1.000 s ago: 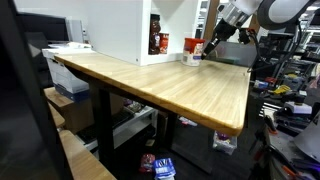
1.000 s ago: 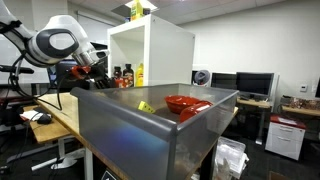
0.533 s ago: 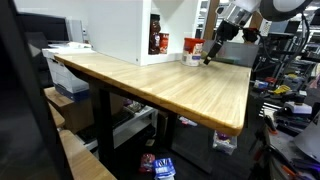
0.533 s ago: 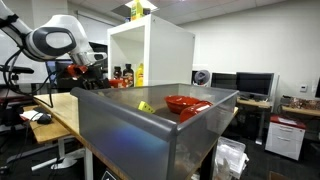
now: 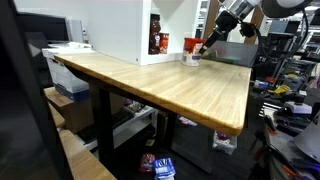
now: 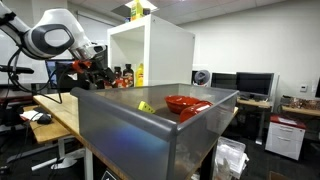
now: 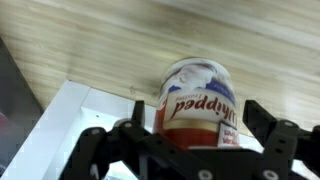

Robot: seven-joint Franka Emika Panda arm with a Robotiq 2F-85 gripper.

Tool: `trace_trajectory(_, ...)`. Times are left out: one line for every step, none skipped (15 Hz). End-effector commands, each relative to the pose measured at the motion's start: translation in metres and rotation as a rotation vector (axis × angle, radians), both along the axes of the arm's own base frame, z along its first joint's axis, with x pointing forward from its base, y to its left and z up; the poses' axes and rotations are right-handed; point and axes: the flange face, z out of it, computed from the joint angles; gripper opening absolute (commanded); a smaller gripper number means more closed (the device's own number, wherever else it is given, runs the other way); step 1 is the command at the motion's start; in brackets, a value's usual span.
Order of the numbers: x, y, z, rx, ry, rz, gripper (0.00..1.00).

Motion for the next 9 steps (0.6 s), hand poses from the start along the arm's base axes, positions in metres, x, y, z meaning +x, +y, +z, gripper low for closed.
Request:
trace_trajectory(0.005,0.0,-0.004,-0.02,-0.049,0.046,1.0)
trace_trajectory(0.007,0.0,-0.006,-0.019,-0.048,0.05,1.0)
trace_trajectory(0.007,0.001,-0.008,-0.021,-0.045,0.055,1.0)
trace_trajectory(0.008,0.002,-0.012,-0.021,-0.036,0.06,1.0)
trace_trajectory(0.009,0.002,-0.015,-0.023,-0.032,0.065,1.0)
trace_trajectory(0.01,0.003,-0.019,-0.025,-0.023,0.071,1.0)
trace_trajectory(0.011,0.005,-0.024,-0.028,-0.019,0.075,1.0)
trace_trajectory(0.013,0.006,-0.028,-0.027,-0.022,0.081,1.0)
trace_trajectory(0.014,0.008,-0.03,-0.025,-0.03,0.084,1.0)
